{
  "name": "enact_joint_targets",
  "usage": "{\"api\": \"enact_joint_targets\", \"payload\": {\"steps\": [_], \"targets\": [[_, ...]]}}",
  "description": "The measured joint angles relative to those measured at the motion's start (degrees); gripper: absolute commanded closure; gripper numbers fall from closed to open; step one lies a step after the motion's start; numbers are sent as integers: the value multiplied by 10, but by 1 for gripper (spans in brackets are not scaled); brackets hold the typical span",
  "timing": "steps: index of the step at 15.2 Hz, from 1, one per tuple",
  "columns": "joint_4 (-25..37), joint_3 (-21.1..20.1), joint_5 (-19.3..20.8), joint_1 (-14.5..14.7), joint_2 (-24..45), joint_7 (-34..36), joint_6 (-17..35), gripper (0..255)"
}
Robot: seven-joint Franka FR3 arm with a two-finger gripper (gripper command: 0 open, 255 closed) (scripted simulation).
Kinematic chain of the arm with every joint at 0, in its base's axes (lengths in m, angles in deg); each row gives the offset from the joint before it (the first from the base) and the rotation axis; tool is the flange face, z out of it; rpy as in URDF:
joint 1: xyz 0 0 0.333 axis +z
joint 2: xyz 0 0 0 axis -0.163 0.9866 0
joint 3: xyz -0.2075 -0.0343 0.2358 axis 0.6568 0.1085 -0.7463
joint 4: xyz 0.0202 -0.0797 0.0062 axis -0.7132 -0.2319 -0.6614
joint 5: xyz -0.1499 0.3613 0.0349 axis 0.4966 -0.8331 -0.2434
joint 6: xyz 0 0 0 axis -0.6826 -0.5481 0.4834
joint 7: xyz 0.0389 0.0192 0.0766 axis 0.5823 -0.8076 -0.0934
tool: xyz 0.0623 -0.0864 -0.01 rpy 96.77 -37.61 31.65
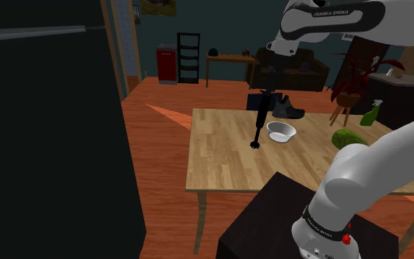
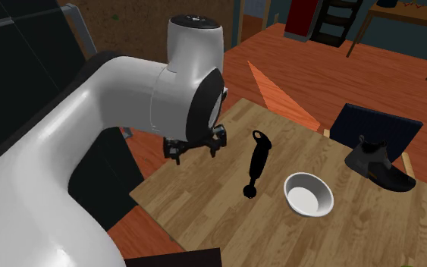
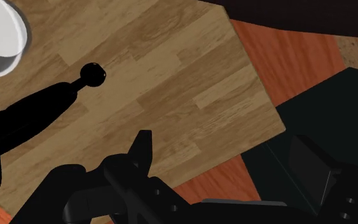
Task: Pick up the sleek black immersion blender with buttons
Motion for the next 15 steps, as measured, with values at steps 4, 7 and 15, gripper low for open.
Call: {"api": "enact_joint_targets", "payload": {"steps": [4, 7, 15], "targets": [[64, 65, -24, 12, 80, -90, 11, 0], [116, 116, -56, 18, 146, -166, 12, 0], [310, 211, -223, -26, 390, -386, -36, 0]]}}
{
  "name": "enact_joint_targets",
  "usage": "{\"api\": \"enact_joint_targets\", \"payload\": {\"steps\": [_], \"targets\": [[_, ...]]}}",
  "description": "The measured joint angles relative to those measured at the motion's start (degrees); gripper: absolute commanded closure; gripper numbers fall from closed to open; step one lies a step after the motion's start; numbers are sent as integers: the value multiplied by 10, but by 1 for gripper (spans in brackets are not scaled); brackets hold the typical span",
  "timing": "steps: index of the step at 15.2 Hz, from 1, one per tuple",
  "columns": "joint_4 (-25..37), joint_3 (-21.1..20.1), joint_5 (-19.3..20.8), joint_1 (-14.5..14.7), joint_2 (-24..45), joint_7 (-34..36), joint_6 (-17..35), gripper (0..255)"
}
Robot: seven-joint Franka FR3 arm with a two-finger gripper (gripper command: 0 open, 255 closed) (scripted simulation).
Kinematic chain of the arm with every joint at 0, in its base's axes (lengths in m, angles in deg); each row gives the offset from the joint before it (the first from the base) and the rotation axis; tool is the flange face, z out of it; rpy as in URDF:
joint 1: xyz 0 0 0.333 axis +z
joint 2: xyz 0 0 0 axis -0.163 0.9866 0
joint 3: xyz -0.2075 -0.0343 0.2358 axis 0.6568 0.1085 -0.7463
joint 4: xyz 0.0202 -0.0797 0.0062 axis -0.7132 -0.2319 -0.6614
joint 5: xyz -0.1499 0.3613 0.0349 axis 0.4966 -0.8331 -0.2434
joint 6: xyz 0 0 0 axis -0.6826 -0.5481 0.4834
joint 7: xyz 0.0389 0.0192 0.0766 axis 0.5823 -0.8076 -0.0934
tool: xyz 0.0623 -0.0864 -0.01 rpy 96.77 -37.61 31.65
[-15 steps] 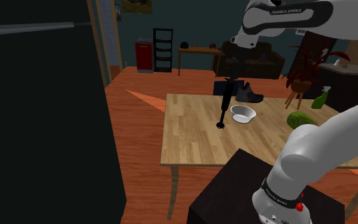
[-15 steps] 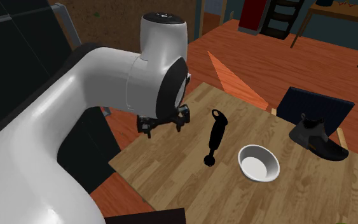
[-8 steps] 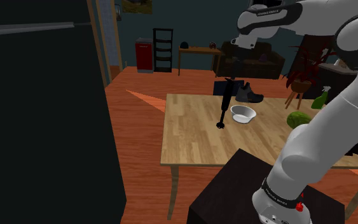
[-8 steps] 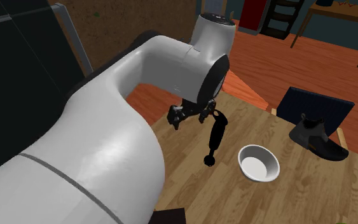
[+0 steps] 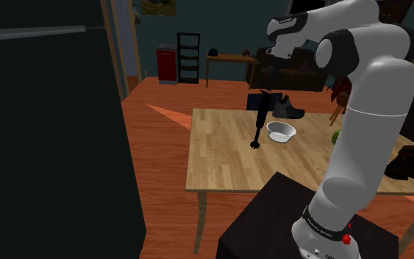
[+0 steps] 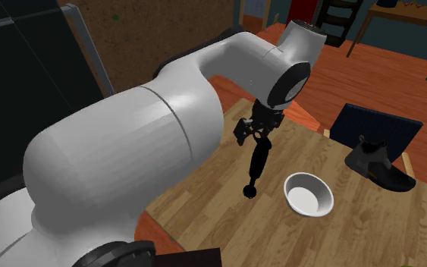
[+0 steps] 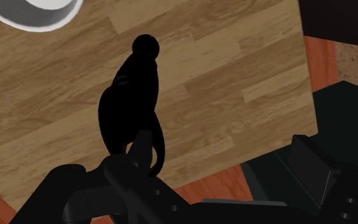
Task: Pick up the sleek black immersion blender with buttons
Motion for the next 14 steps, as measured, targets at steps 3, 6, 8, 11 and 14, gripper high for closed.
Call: {"api": "enact_joint_targets", "payload": {"steps": [3, 6, 8, 11, 14], "targets": [[104, -4, -71, -61, 102, -65, -45, 0], [153, -13, -103, -99, 154, -95, -62, 0], [147, -16, -108, -101, 161, -101, -52, 0], [127, -17, -110, -98, 163, -107, -32, 0], [117, -17, -111, -97, 164, -110, -22, 255]]}}
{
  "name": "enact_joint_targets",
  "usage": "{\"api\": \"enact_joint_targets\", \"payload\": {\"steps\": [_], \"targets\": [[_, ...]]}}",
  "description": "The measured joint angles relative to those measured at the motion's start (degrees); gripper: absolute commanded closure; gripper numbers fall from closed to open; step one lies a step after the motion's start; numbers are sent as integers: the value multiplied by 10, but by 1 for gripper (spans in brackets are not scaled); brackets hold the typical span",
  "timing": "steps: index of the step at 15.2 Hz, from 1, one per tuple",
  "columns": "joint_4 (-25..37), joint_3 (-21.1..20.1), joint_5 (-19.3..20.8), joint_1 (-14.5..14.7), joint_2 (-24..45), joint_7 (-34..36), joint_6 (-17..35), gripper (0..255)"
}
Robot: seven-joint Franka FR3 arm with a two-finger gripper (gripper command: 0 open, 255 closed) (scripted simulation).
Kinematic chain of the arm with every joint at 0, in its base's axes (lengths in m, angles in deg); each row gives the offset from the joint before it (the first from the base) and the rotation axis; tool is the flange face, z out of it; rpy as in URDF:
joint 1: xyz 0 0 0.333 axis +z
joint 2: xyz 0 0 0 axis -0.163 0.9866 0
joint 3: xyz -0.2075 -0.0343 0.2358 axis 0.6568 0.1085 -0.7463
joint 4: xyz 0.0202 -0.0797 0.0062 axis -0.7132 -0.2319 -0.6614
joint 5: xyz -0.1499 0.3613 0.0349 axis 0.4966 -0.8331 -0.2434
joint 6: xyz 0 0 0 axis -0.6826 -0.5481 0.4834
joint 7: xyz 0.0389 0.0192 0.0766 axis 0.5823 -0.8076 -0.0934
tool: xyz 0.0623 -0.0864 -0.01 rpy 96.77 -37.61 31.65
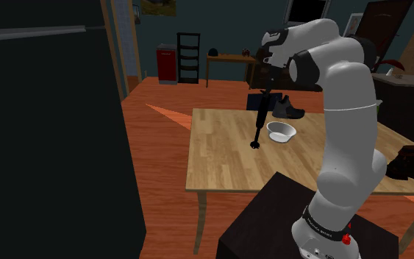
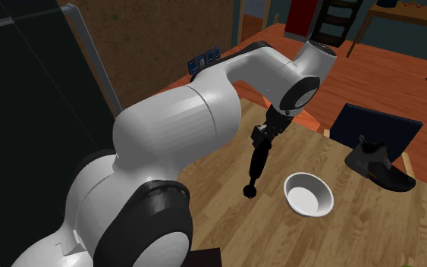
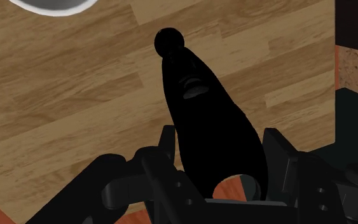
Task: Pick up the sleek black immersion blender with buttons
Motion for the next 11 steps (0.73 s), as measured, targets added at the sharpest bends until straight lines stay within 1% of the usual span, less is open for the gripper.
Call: {"api": "enact_joint_targets", "payload": {"steps": [9, 11], "targets": [[-1, 0, 0, 0, -1, 0, 1, 255], [7, 0, 1, -1, -1, 2, -7, 255]]}}
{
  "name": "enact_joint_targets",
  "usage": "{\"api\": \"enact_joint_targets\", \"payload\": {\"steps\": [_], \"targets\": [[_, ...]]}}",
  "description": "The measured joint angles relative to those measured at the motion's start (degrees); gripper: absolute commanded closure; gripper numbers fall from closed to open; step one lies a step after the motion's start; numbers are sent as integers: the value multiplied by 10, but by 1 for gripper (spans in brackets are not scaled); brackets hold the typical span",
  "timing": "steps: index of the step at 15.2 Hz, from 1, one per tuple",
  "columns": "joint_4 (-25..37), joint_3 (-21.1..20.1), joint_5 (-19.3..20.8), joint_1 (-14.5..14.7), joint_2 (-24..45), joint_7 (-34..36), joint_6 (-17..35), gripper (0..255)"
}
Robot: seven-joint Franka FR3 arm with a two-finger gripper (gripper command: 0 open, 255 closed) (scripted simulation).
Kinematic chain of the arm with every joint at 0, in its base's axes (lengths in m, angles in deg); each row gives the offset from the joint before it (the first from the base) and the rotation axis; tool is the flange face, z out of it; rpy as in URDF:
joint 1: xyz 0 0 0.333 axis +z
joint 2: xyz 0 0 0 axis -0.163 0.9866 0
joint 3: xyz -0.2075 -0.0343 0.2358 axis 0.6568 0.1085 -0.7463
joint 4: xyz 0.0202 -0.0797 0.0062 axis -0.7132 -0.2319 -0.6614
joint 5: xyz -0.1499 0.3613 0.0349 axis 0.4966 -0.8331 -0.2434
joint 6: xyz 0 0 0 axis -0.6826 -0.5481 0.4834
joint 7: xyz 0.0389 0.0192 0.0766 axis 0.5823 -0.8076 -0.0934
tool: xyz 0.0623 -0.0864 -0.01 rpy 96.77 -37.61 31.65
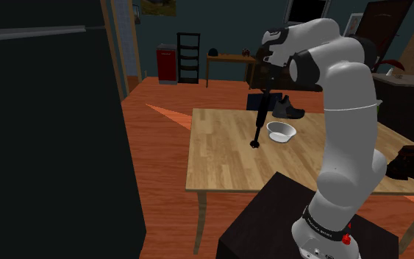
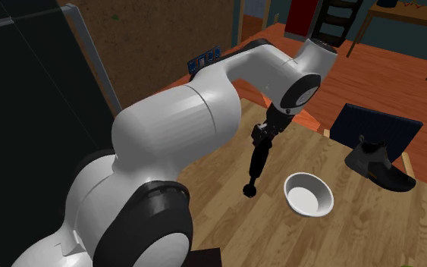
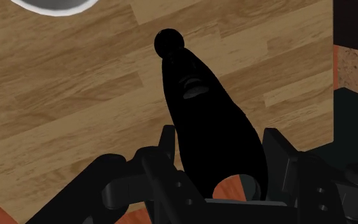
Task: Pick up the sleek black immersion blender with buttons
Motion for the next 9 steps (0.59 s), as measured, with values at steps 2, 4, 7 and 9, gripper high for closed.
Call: {"api": "enact_joint_targets", "payload": {"steps": [2, 4, 7, 9], "targets": [[14, 0, 0, -3, 0, 4, -13, 255], [34, 0, -1, -9, 4, 6, -30, 255], [57, 0, -1, -14, 3, 11, -51, 255], [78, 0, -3, -19, 7, 15, -68, 255]]}}
